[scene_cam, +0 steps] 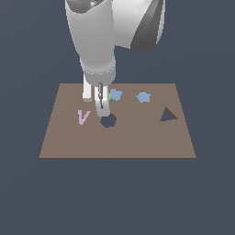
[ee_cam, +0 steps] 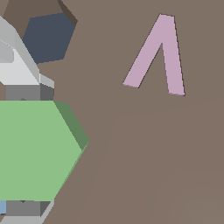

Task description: Insert a designated object into the corresponding slot on a board.

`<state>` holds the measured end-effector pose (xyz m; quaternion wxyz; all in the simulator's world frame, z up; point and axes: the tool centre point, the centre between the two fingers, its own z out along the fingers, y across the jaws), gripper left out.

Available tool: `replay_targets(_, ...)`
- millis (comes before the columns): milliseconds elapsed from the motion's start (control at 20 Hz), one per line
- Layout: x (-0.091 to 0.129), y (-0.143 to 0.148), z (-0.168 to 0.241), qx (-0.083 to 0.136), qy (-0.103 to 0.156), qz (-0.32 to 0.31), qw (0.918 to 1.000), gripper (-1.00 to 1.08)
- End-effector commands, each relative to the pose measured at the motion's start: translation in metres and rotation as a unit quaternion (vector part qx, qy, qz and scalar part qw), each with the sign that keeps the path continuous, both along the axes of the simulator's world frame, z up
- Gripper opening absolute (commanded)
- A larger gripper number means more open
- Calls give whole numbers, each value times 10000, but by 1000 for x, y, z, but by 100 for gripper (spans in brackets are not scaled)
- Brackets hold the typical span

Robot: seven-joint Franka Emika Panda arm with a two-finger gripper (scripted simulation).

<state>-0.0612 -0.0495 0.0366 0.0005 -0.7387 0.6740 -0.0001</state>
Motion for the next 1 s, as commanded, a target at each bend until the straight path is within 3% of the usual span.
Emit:
replay_targets(0, 7, 6, 1, 0, -3, -450, 9990, -100)
replay_targets(350, 29, 17, 2, 2, -2, -1691, 9856, -100)
replay_targets(950, 64, 23, 4, 3, 1, -3402, 9404, -100)
